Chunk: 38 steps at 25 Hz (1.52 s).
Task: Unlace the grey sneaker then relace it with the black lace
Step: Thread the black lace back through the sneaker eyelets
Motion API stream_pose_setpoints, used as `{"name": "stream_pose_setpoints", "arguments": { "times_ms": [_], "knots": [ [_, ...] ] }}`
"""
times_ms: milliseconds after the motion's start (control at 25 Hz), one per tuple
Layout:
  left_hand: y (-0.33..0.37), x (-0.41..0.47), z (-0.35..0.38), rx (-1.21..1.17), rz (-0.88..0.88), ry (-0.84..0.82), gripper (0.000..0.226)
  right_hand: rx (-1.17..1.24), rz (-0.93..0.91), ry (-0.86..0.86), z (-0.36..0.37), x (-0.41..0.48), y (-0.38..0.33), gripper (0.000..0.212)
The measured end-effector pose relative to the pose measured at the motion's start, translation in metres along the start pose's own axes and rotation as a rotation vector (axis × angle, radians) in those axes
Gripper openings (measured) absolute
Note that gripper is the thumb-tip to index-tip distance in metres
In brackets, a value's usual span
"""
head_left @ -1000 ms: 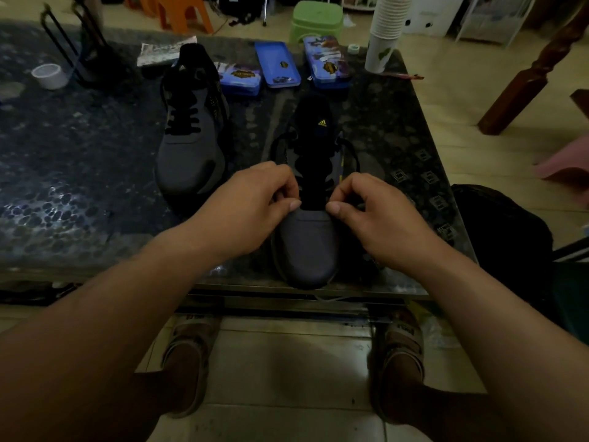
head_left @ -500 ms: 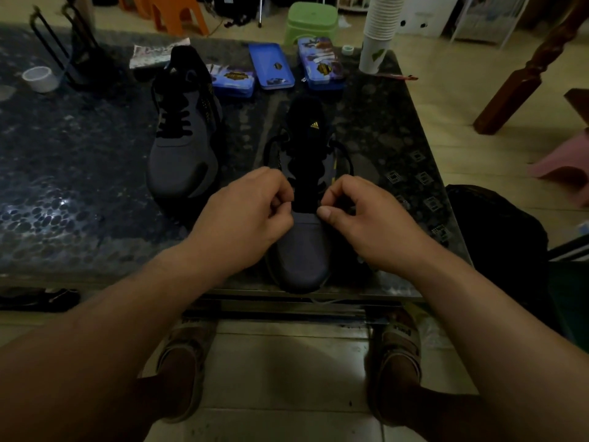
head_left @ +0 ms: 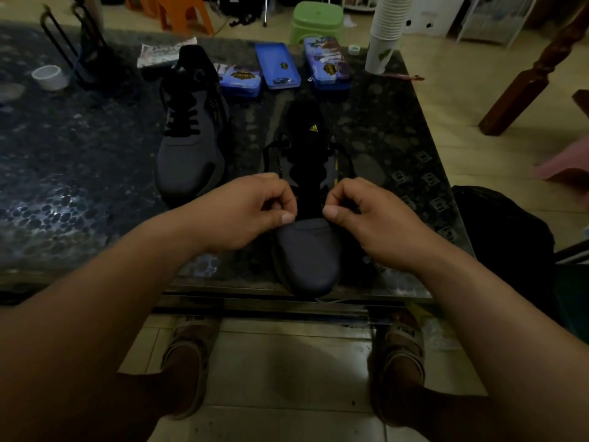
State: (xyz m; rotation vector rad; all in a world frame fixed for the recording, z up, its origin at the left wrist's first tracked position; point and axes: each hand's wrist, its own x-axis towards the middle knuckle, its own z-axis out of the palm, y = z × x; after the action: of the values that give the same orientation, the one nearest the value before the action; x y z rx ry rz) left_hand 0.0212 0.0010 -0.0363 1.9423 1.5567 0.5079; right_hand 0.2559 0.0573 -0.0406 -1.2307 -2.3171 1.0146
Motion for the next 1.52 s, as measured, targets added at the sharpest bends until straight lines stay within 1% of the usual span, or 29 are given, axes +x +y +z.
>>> {"name": "stream_pose_setpoints", "arguments": {
  "times_ms": [120, 240, 360, 520, 680, 760, 880, 960, 1120, 1240, 1360, 1440, 1520],
  "knots": [
    [-0.001, 0.001, -0.001, 0.038, 0.001, 0.074, 0.015, 0.003, 0.004, -0.024, -0.001, -0.001, -0.001, 0.011],
    [0.0, -0.002, 0.002, 0.029, 0.002, 0.098, 0.014, 0.023, 0.012, 0.056, 0.003, 0.001, 0.0, 0.012],
    [0.0, -0.003, 0.0, 0.029, 0.047, 0.116, 0.013, -0.003, -0.02, 0.124, 0.004, 0.002, -0.002, 0.006],
    [0.0, -0.002, 0.0, -0.005, 0.095, 0.085, 0.01, -0.145, -0.103, 0.143, 0.003, 0.001, -0.006, 0.007],
    [-0.003, 0.001, -0.003, -0.027, 0.094, 0.043, 0.012, -0.287, -0.157, 0.213, 0.006, 0.002, -0.01, 0.007],
    [-0.006, 0.001, -0.004, -0.033, 0.088, 0.018, 0.011, -0.35, -0.186, 0.199, 0.006, 0.002, -0.013, 0.007],
    [-0.006, 0.0, -0.002, -0.028, 0.088, 0.03, 0.012, -0.429, -0.13, 0.147, 0.008, 0.006, -0.016, 0.005],
    [-0.004, 0.0, -0.001, -0.015, 0.092, 0.051, 0.012, -0.385, -0.073, 0.127, 0.011, 0.009, -0.017, 0.006],
    [-0.002, 0.0, 0.0, -0.024, 0.07, 0.046, 0.011, -0.137, 0.06, 0.072, 0.006, 0.009, -0.013, 0.013],
    [0.0, 0.001, 0.001, -0.048, 0.058, 0.033, 0.012, -0.027, 0.111, 0.035, 0.002, 0.007, -0.011, 0.02],
    [-0.003, 0.002, -0.002, -0.066, 0.049, 0.007, 0.012, 0.032, 0.143, 0.031, 0.0, 0.008, -0.012, 0.026],
    [-0.005, 0.003, -0.001, -0.08, 0.037, 0.002, 0.014, 0.023, 0.139, 0.041, 0.001, 0.008, -0.013, 0.025],
    [-0.005, 0.005, 0.004, -0.15, 0.007, 0.041, 0.019, -0.002, 0.132, 0.051, 0.003, 0.009, -0.013, 0.02]
  ]
}}
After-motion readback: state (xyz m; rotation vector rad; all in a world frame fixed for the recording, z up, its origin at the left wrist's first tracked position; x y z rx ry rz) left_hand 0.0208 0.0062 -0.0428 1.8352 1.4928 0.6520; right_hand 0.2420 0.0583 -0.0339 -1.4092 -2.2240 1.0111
